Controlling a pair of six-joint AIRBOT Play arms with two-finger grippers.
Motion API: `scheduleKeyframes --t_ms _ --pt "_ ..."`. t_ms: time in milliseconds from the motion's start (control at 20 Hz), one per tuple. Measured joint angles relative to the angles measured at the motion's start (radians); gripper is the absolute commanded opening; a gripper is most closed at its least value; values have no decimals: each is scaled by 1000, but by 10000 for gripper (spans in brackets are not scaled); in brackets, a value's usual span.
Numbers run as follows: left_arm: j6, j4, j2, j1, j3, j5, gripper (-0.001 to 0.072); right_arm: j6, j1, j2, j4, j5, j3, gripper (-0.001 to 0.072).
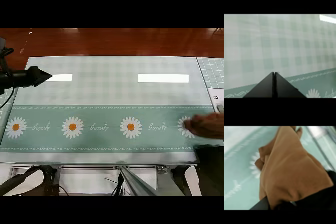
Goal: Fold the shirts.
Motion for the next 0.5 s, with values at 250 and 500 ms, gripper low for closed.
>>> scheduleKeyframes --t_ms 250,500 --pt "118 0 -50 -6 0 45 26 7 -142 8 -294 119 20 24" --pt "186 0 -87 11 0 145 26 -25 -174 10 -538 156 24 24"
